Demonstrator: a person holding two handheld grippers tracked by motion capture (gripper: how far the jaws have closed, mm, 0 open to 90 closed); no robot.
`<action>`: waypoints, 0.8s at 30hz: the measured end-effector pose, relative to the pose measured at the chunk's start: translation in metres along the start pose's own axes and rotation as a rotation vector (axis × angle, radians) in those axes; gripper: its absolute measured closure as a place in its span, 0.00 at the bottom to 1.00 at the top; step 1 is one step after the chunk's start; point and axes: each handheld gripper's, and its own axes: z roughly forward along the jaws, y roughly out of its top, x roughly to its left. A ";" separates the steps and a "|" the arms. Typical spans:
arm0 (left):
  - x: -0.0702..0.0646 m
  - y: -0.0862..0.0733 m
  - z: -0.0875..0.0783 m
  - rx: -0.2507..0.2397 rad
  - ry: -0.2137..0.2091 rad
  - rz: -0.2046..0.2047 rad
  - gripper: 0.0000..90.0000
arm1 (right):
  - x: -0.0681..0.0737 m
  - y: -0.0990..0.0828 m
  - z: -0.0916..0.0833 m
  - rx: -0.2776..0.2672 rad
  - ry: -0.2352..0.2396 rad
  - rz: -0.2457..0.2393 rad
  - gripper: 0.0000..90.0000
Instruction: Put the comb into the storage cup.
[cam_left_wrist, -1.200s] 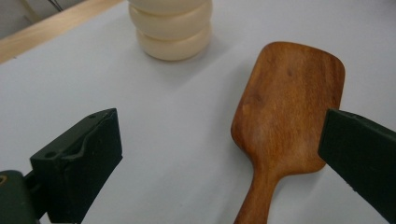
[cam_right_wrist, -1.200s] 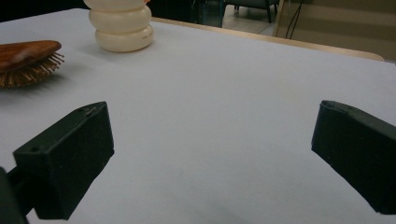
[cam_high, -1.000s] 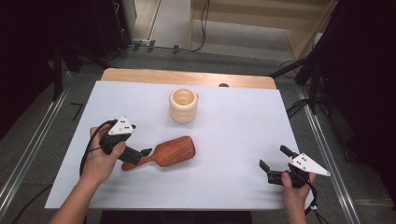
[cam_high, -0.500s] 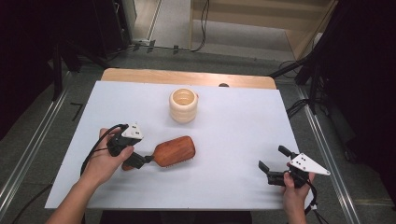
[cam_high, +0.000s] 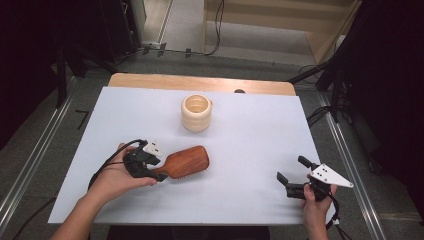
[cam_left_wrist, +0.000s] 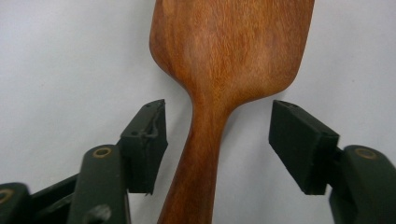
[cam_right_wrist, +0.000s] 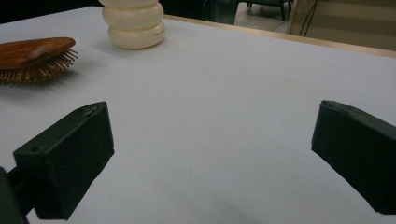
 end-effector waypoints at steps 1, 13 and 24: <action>0.000 0.000 0.001 0.010 0.000 0.005 0.48 | 0.000 0.000 0.000 0.001 0.000 0.001 0.00; -0.004 0.004 0.015 0.080 0.052 0.049 0.65 | 0.000 0.000 0.000 0.000 0.000 0.002 0.00; -0.005 0.006 0.017 0.095 0.028 0.081 0.79 | 0.001 0.000 0.001 0.012 -0.006 -0.004 0.00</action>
